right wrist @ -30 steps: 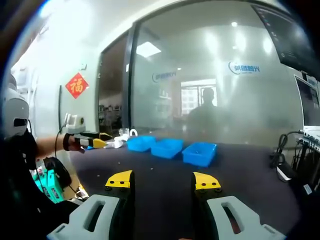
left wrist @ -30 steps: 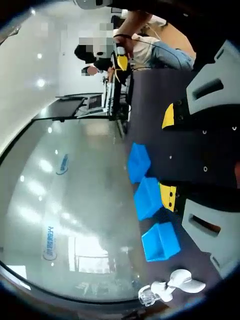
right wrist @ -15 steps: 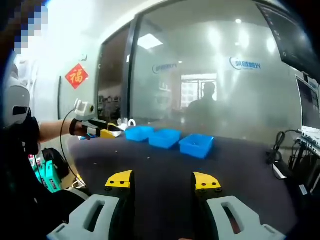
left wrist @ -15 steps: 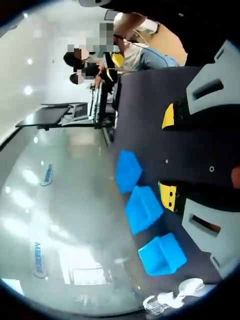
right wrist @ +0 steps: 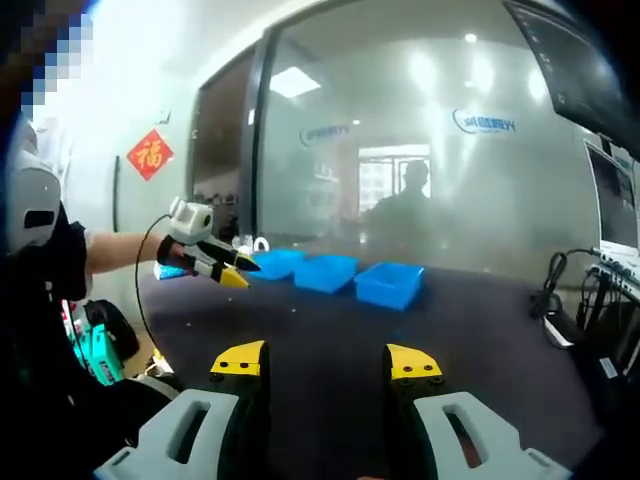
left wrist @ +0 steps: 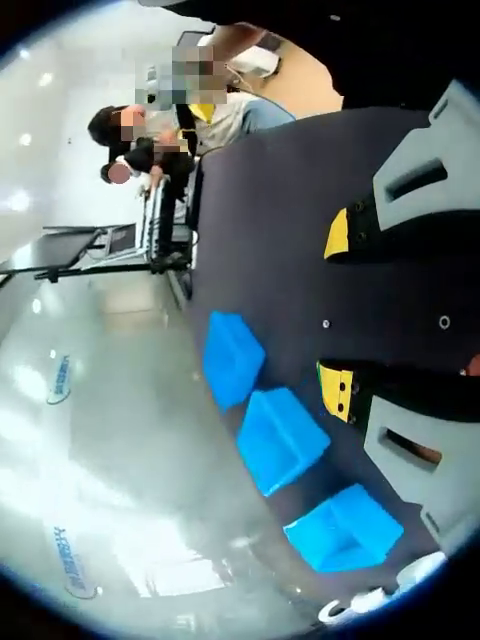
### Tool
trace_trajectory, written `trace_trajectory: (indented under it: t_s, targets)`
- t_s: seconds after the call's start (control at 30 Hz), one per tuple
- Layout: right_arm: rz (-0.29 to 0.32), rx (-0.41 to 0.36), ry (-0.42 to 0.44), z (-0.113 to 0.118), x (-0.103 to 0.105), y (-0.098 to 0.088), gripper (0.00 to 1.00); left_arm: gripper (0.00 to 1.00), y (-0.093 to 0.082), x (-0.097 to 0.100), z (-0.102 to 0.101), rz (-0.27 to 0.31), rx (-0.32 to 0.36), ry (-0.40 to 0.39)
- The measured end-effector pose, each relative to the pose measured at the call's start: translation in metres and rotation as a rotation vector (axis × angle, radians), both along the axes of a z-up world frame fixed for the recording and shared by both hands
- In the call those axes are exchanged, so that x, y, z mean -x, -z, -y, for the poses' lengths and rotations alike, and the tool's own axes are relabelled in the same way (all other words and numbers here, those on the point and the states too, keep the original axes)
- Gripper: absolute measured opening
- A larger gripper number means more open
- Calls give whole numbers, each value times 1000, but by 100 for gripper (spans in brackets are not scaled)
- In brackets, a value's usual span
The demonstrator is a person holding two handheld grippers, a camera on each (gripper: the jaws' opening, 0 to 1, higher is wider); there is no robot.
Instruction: Sort the screws, nuts, and washers into the corresponding bins
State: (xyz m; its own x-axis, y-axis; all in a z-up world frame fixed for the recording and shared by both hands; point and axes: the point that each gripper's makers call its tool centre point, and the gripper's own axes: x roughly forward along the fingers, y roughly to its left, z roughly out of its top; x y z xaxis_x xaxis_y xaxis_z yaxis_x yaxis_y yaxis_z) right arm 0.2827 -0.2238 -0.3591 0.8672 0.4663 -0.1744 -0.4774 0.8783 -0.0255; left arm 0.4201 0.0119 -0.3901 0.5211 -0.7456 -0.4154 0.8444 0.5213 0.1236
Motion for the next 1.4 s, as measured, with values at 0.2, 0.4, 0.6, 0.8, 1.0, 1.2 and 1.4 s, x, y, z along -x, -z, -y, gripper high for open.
trace_trajectory:
  t_s: [0.2,0.4,0.6,0.8,1.0,1.2,1.4]
  targets:
    - [-2,-7,1,1,1,2,41,33,4,-13,15,-44,-10,-1]
    - [-4,-6,6,3,2,3,41,31,14,-20,21,-144,-31,-26]
    - [3,26,11,4,0,4,41,26,27,-35,18,-240,-95,-66]
    - [2,27,9,2,1,6,41,24,39,-44,24,-297,-165,-74]
    - [-5,22,15,6,1,9,41,23,55,-45,33,-340,-216,-69]
    - [-5,14,19,9,1,10,41,22,66,-50,36,-372,-223,-87]
    - [-9,11,22,11,1,13,41,19,72,-51,36,-391,-236,-97]
